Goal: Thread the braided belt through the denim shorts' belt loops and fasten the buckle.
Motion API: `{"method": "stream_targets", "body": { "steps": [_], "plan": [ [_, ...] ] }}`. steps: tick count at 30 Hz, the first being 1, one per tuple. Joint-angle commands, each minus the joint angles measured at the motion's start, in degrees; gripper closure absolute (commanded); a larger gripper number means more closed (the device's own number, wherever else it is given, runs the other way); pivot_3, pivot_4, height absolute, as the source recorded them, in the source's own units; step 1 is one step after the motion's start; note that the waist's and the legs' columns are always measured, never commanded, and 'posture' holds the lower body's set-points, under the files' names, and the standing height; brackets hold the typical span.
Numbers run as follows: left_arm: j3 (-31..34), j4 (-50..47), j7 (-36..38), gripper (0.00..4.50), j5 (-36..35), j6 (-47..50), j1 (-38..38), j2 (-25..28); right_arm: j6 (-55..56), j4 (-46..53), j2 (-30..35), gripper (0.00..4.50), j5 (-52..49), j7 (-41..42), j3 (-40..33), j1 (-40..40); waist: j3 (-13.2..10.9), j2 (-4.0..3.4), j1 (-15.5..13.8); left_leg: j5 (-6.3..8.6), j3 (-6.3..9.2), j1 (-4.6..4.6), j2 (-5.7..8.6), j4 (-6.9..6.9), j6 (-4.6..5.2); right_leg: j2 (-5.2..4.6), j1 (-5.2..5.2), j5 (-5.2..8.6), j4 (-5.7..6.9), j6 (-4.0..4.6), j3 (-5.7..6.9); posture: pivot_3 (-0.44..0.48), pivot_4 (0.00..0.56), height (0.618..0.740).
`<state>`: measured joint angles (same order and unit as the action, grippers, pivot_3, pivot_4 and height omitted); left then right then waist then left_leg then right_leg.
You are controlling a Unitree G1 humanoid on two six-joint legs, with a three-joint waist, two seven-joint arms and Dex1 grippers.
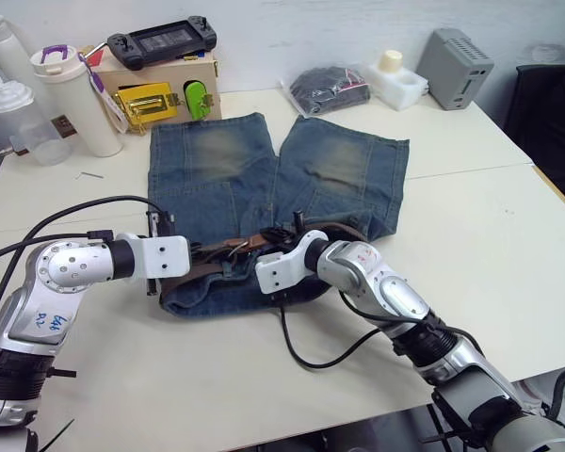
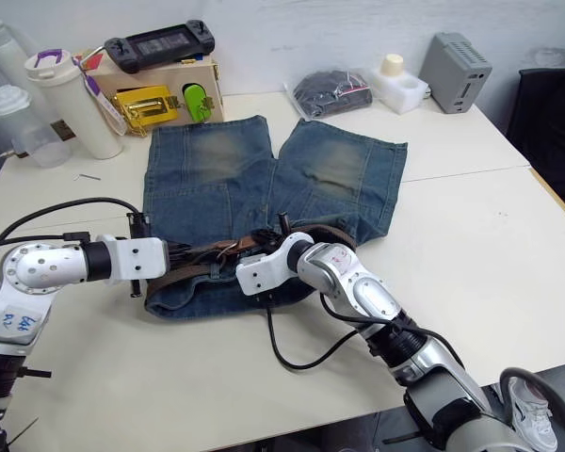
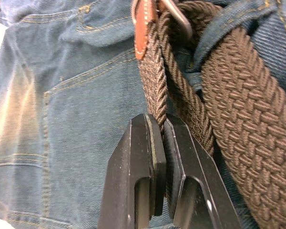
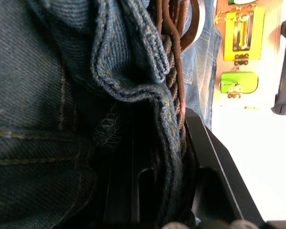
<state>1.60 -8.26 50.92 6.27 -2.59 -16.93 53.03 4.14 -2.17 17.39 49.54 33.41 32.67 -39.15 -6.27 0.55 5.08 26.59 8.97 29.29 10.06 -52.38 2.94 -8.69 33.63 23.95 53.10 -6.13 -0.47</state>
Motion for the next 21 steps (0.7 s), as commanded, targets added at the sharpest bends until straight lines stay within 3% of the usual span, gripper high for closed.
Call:
{"method": "stream_targets", "body": {
  "steps": [1, 7, 13, 21],
  "plan": [
    [1.3, -1.3, -0.6, 4.50, 0.0, -1.0, 0.9, 1.0, 3.3, -0.3, -2.7, 4.48, -0.2, 0.0, 4.3, -0.1, 0.0, -0.01, 0.1, 0.01, 0.00, 0.00, -0.02, -0.01, -0.02, 0.01, 0.01, 0.00, 0.00, 0.00, 0.00, 0.000, 0.150, 0.646],
    [-1.8, 0.3, 1.2, 4.50, -1.9, -5.4, -1.1, -1.5, 3.9, -1.1, -3.4, 4.48, -0.5, -1.3, 3.9, -0.3, 0.1, -0.02, 0.0, 0.12, 0.00, -0.02, -0.08, -0.06, -0.01, 0.08, 0.03, 0.00, 0.04, 0.01, 0.01, 0.000, 0.150, 0.646],
    [-5.0, 8.5, 3.8, 4.50, -2.3, -13.3, -4.7, -4.4, 4.1, -0.5, -2.8, 4.48, -0.5, -1.8, 3.7, 0.5, 0.3, -0.15, -0.3, 0.61, 0.04, -0.02, -0.07, -0.72, 0.11, 0.12, 0.16, 0.04, 0.81, 0.08, 0.02, 0.000, 0.150, 0.646],
    [-7.6, 20.2, 3.7, 4.50, -1.9, -20.4, -12.9, -11.1, 2.9, 0.8, -3.1, 4.48, 0.0, -1.8, 3.3, 1.9, 1.1, -0.37, -0.5, 0.79, 0.04, -0.02, -0.04, -0.87, 0.24, 0.12, 0.13, 0.06, 0.81, 0.11, 0.01, 0.000, 0.150, 0.646]
  ]
}}
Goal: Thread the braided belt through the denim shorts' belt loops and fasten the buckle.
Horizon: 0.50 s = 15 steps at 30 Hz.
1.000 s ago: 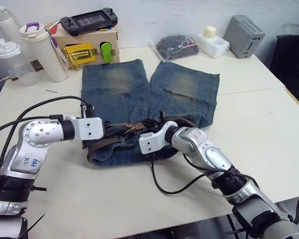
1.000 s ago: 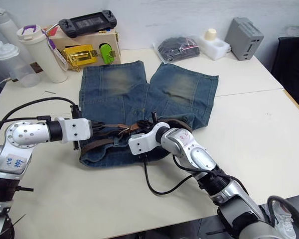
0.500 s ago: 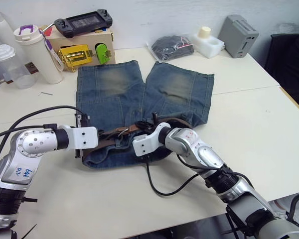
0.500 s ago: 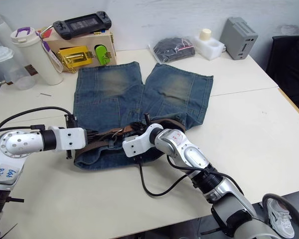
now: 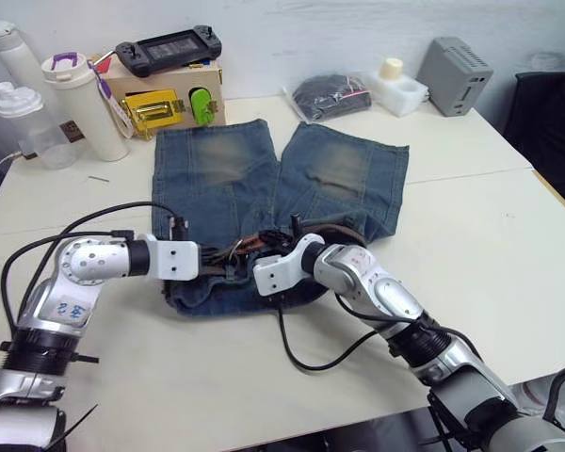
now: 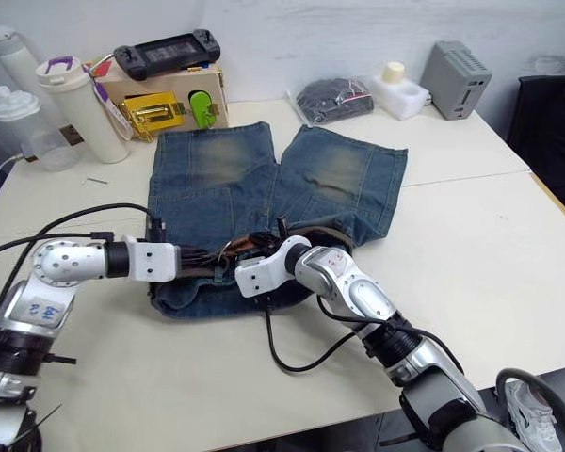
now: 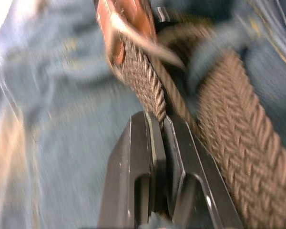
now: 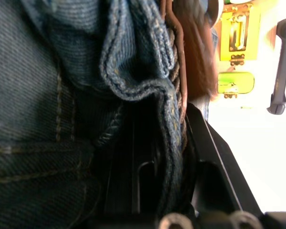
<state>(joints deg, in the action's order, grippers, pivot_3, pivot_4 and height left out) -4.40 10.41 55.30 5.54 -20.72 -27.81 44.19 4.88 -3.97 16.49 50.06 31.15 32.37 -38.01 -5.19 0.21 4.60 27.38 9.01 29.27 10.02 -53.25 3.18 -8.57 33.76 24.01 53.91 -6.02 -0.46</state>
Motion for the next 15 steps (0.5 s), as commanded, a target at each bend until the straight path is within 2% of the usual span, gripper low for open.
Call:
{"method": "stream_targets", "body": {
  "steps": [1, 7, 15],
  "plan": [
    [-1.7, 2.4, -1.1, 4.50, -1.1, -2.7, -2.7, -2.9, 2.2, 2.7, -2.3, 4.48, -0.4, 0.5, 3.5, 0.9, 0.1, -0.04, 0.0, 0.00, 0.00, 0.00, 0.00, -0.01, 0.01, 0.00, 0.00, 0.00, 0.00, 0.00, -0.01, 0.000, 0.150, 0.646],
    [-2.5, 4.7, -2.4, 4.50, -1.2, -2.0, -4.2, -6.8, 1.4, 2.8, -2.6, 4.48, -0.5, 1.1, 3.0, 1.4, 0.2, -0.14, 0.1, 0.01, 0.00, 0.00, 0.00, -0.02, 0.02, 0.00, 0.00, 0.00, 0.00, 0.00, -0.01, 0.000, 0.150, 0.646],
    [-2.8, 1.4, -6.6, 4.50, -4.6, 10.5, -3.5, -18.3, -3.6, 8.5, -0.3, 4.48, -6.4, 11.2, -0.5, 6.0, 0.3, -0.21, -2.2, 0.08, 0.17, -0.03, 0.23, -0.27, 0.17, -0.01, -0.26, 0.00, -0.12, 0.00, -0.08, 0.000, 0.150, 0.646]
  ]
}}
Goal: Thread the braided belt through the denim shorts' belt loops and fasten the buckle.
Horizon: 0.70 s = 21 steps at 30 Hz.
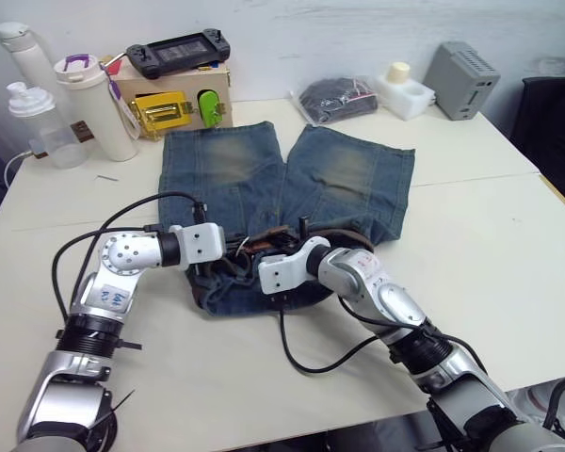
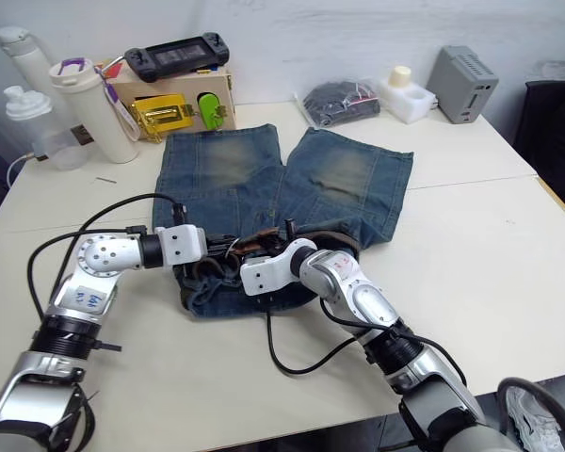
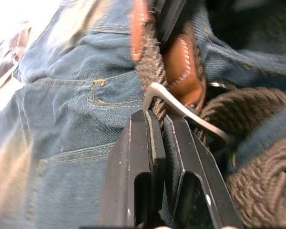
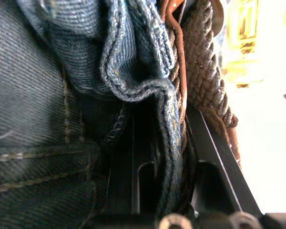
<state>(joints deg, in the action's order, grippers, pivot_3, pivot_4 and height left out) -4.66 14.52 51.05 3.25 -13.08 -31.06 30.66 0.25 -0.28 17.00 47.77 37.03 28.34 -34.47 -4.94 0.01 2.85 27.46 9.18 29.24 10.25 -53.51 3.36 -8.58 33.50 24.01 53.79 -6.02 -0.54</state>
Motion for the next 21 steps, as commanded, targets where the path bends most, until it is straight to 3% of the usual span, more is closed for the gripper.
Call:
{"method": "stream_targets", "body": {
  "steps": [1, 3, 8, 15, 21],
  "plan": [
    [-2.5, -3.0, -2.7, 4.50, -2.4, 3.4, -0.2, -5.8, 0.5, 5.8, -0.4, 3.44, -4.5, 6.1, 3.0, 3.1, 0.0, 0.00, -0.9, 0.02, 0.03, 0.00, 0.03, -0.08, 0.03, 0.02, -0.04, 0.00, 0.01, 0.00, -0.04, 0.000, 0.150, 0.646],
    [-2.6, -3.1, -3.2, 4.50, -2.6, 4.1, 0.1, -7.5, -1.7, 8.2, 0.1, 2.74, -6.5, 9.0, 1.6, 4.8, 0.0, 0.01, -1.3, 0.03, 0.00, 0.01, 0.04, -0.17, 0.05, 0.00, -0.08, 0.00, -0.03, 0.00, -0.05, 0.000, 0.150, 0.646],
    [-3.1, -3.2, -4.1, 4.50, -2.3, 4.9, 1.5, -9.6, -10.7, 16.9, 3.4, 0.41, -11.6, 16.6, -4.7, 9.1, 0.2, 0.04, -1.7, 0.04, 0.01, 0.01, 0.04, -0.29, 0.08, -0.01, -0.23, 0.00, -0.10, 0.00, -0.05, 0.000, 0.150, 0.646],
    [-3.6, -3.5, -4.1, 4.50, -2.2, 4.8, 2.5, -9.2, -22.2, 29.5, 13.1, 0.41, -27.1, 29.6, -16.8, 10.8, 0.1, -0.05, -3.2, 0.03, -0.01, 0.06, 0.03, -0.39, 0.15, -0.01, -0.50, 0.00, -0.58, 0.00, 0.01, 0.000, 0.150, 0.646],
    [-4.3, -4.0, -4.0, 4.50, -2.4, 4.8, 2.6, -9.2, -29.2, 31.8, 16.3, 0.41, -42.0, 32.7, -24.3, 6.2, 0.1, -0.08, -3.2, -0.01, -0.01, 0.05, -0.04, -0.33, 0.22, 0.01, -0.81, 0.01, -1.23, 0.01, 0.10, 0.000, 0.150, 0.646]
  ]
}}
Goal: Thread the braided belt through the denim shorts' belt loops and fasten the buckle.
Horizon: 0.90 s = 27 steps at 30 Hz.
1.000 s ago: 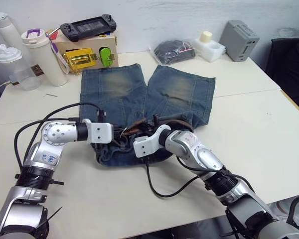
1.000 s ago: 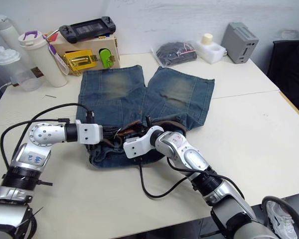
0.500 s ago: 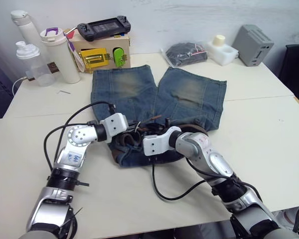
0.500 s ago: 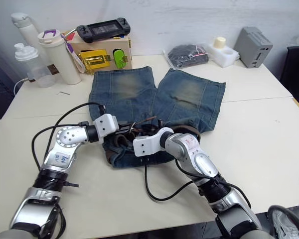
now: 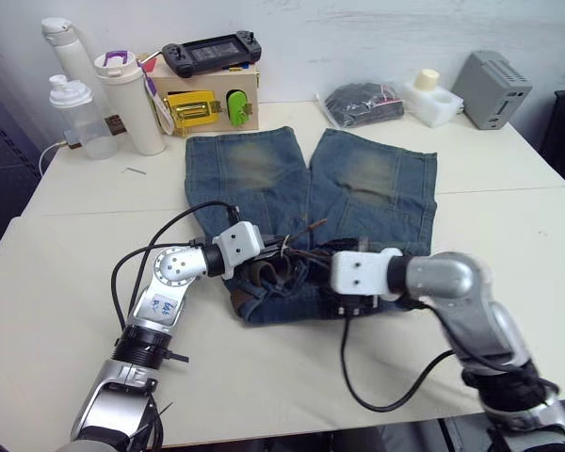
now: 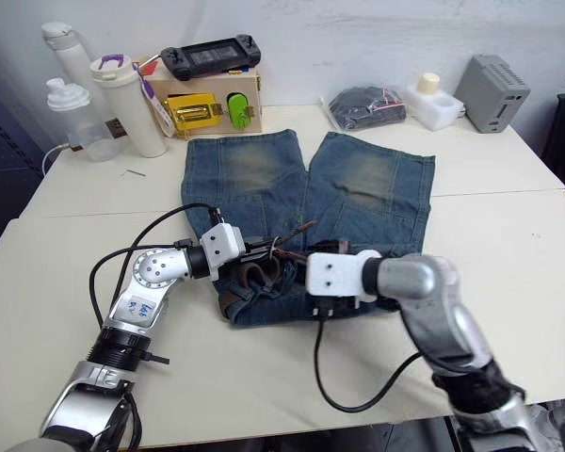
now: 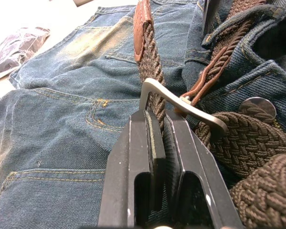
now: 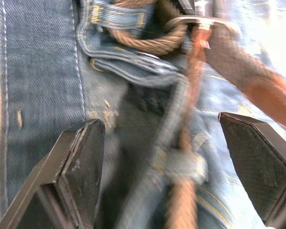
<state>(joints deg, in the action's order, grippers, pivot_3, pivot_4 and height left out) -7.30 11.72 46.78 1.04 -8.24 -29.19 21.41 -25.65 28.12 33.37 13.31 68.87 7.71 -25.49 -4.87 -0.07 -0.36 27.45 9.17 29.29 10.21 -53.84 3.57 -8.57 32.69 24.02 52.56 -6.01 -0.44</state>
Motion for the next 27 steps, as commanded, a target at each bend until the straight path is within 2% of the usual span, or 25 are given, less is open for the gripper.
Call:
{"method": "stream_targets", "body": {
  "steps": [1, 3, 6, 10, 20, 21, 23, 24, 26, 27],
  "plan": [
    [-1.8, -1.2, 0.3, 4.50, -0.1, -0.1, 0.7, 0.1, -4.5, 3.3, -0.3, 0.41, -9.3, 0.2, -4.5, -4.0, 0.0, 0.00, 0.0, -0.01, 0.00, 0.00, -0.02, 0.02, 0.02, 0.00, -0.03, 0.00, -0.08, 0.00, 0.02, 0.000, 0.150, 0.646],
    [-2.0, -1.3, 0.4, 4.50, 0.0, -0.2, 0.7, 0.2, -4.7, 1.9, -0.7, 0.41, -10.1, -2.6, -4.9, -6.6, 0.0, 0.00, -0.1, -0.03, 0.00, -0.01, -0.02, 0.02, 0.05, -0.01, -0.10, 0.00, -0.17, 0.00, 0.02, 0.000, 0.150, 0.646],
    [-2.4, -1.6, 0.3, 4.50, 0.2, -0.4, 0.6, 0.3, 3.1, -3.9, 0.6, 0.41, -3.5, -10.0, -0.5, -9.6, 0.0, 0.00, -0.3, -0.11, -0.11, 0.00, 0.00, 0.14, 0.19, -0.02, -0.21, 0.00, -0.54, 0.00, 0.01, 0.000, 0.150, 0.646],
    [-2.9, -2.0, 0.2, 4.50, 0.8, -1.1, 0.6, 0.6, 11.9, -10.3, 2.4, 0.41, 2.6, -15.6, 4.5, -10.4, 0.0, 0.00, -0.8, -0.15, -0.18, -0.04, 0.04, 0.19, 0.26, -0.07, -0.24, 0.00, -0.60, 0.00, -0.01, 0.000, 0.150, 0.646],
    [-4.5, -3.5, -0.8, 4.50, 3.8, -3.2, 0.5, 3.3, 20.0, -15.8, 3.5, 0.41, 7.5, -19.0, 9.1, -11.0, 0.0, 0.00, -0.8, -0.15, -0.31, -0.04, 0.02, 0.25, 0.27, -0.07, -0.15, 0.00, -0.59, 0.00, -0.02, 0.000, 0.150, 0.646],
    [-4.6, -3.6, -0.9, 4.50, 3.9, -3.1, 0.5, 3.4, 20.1, -15.7, 3.5, 0.92, 7.6, -19.0, 9.2, -11.0, 0.0, 0.00, -0.8, -0.15, -0.31, -0.04, 0.02, 0.25, 0.27, -0.06, -0.14, 0.00, -0.59, 0.00, -0.02, 0.000, 0.150, 0.646],
    [-4.7, -3.7, -1.0, 4.50, 4.2, -3.2, 0.5, 3.7, 20.2, -15.2, 3.7, 1.50, 7.7, -18.9, 9.2, -10.5, 0.0, 0.00, -0.8, -0.15, -0.31, -0.04, 0.02, 0.26, 0.27, -0.06, -0.13, 0.00, -0.58, 0.00, -0.02, 0.000, 0.150, 0.646],
    [-4.7, -3.8, -1.0, 4.50, 4.2, -3.1, 0.4, 3.8, 20.2, -14.8, 3.8, 2.15, 7.7, -18.8, 9.2, -10.1, 0.0, 0.00, -0.8, -0.15, -0.31, -0.04, 0.02, 0.27, 0.27, -0.06, -0.13, 0.00, -0.59, 0.00, -0.02, 0.000, 0.150, 0.646],
    [-4.7, -3.8, -1.0, 4.50, 4.2, -3.2, 0.3, 3.9, 20.0, -14.0, 4.0, 2.79, 7.9, -18.4, 9.3, -9.3, 0.0, 0.00, -0.8, -0.15, -0.31, -0.04, 0.01, 0.27, 0.27, -0.06, -0.13, 0.00, -0.59, 0.00, -0.02, 0.000, 0.150, 0.646],
    [-4.8, -3.8, -1.0, 4.50, 4.2, -3.3, 0.2, 4.0, 19.7, -13.5, 4.1, 3.41, 7.9, -18.2, 9.4, -8.8, 0.0, 0.00, -0.8, -0.15, -0.30, -0.04, 0.01, 0.27, 0.27, -0.05, -0.13, 0.00, -0.58, 0.00, -0.02, 0.000, 0.150, 0.646]
  ]
}}
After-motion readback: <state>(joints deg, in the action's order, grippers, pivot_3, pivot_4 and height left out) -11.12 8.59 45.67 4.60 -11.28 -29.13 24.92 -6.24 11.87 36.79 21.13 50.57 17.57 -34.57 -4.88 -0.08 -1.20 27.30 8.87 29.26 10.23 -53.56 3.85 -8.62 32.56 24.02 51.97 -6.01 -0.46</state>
